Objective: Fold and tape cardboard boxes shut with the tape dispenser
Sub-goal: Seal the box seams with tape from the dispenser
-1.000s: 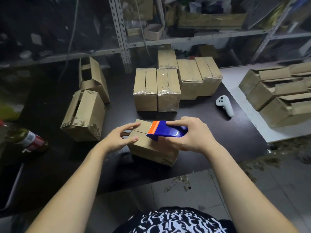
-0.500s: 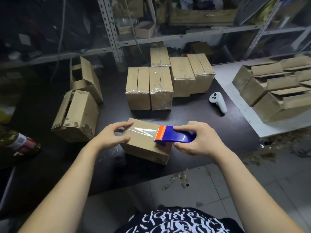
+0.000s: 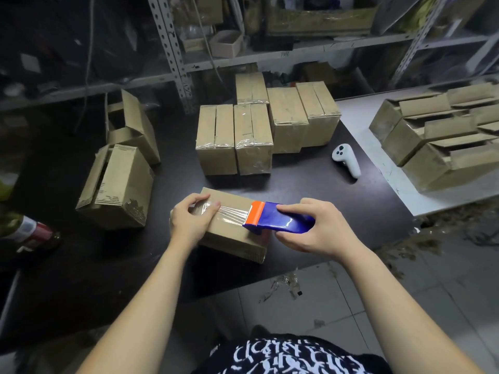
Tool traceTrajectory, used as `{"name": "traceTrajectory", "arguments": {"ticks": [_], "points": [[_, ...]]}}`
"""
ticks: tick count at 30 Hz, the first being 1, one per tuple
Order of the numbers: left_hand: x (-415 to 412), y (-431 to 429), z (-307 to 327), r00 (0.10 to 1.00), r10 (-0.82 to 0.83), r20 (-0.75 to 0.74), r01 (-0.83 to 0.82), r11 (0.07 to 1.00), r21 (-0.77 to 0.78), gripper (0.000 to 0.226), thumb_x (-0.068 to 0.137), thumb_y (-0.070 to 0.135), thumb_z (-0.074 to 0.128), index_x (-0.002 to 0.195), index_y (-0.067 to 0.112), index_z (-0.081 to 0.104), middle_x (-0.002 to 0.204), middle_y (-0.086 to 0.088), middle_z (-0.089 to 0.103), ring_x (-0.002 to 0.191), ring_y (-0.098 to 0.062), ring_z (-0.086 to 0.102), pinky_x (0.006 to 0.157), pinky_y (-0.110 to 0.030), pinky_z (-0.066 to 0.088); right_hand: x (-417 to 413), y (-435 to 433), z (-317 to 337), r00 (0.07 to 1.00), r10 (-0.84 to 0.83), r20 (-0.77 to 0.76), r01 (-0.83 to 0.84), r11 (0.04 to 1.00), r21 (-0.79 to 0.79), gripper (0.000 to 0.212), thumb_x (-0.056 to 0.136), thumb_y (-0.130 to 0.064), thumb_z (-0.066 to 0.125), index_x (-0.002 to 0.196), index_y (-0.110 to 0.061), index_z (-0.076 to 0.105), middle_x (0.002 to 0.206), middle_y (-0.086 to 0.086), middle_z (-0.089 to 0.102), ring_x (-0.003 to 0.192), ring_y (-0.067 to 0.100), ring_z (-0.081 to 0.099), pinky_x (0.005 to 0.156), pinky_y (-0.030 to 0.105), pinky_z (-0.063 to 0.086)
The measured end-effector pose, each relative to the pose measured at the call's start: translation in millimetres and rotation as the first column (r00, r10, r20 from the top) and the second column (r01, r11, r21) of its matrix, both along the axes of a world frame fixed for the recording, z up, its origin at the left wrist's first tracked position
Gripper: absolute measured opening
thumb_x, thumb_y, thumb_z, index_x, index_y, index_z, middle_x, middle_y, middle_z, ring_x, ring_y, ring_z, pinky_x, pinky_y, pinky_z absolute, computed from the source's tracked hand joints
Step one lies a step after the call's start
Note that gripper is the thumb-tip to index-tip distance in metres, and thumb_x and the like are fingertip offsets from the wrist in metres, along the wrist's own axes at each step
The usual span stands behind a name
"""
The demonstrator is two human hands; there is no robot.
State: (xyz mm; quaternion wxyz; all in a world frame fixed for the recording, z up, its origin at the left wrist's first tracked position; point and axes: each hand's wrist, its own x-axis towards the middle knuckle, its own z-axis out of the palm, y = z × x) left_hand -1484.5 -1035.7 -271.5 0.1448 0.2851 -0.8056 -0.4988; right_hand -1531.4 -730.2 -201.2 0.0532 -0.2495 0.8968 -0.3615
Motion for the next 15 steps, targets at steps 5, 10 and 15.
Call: {"name": "traceTrajectory", "arguments": {"ticks": [5, 10, 15], "points": [[-3.1, -5.9, -3.6, 1.0, -0.028, -0.001, 0.028, 0.999, -0.025, 0.029, 0.068, 0.06, 0.083, 0.093, 0.047, 0.075, 0.106, 0.012, 0.072, 0.105, -0.013, 0.064, 0.085, -0.027, 0.052, 0.4, 13.0, -1.4, 1.0, -0.003, -0.01, 0.002, 1.0, -0.031, 0.05, 0.069, -0.046, 0.088, 0.117, -0.044, 0.074, 0.081, -0.012, 0.058, 0.076, 0.011, 0.059, 0.067, 0.027, 0.046], [-7.6, -8.8, 0.0, 0.999, -0.048, 0.021, 0.047, 0.999, 0.015, 0.027, 0.07, 0.053, 0.088, 0.094, 0.048, 0.077, 0.115, 0.006, 0.07, 0.107, -0.014, 0.063, 0.075, -0.014, 0.044, 7.2, 33.5, -6.0, 1.0, -0.01, 0.014, 0.01, 0.998, -0.061, 0.05, 0.069, -0.046, 0.087, 0.117, -0.043, 0.074, 0.081, -0.008, 0.06, 0.076, 0.014, 0.061, 0.067, 0.034, 0.051], [-8.9, -8.1, 0.5, 0.999, -0.052, -0.002, 0.052, 0.998, 0.037, 0.028, 0.069, 0.05, 0.09, 0.094, 0.046, 0.078, 0.115, 0.007, 0.07, 0.109, -0.012, 0.063, 0.088, -0.022, 0.05, 17.0, 53.5, -13.9, 0.999, -0.016, 0.032, 0.02, 0.993, -0.119, 0.05, 0.07, -0.036, 0.093, 0.117, -0.038, 0.076, 0.08, -0.006, 0.06, 0.075, 0.018, 0.061, 0.066, 0.037, 0.051]]}}
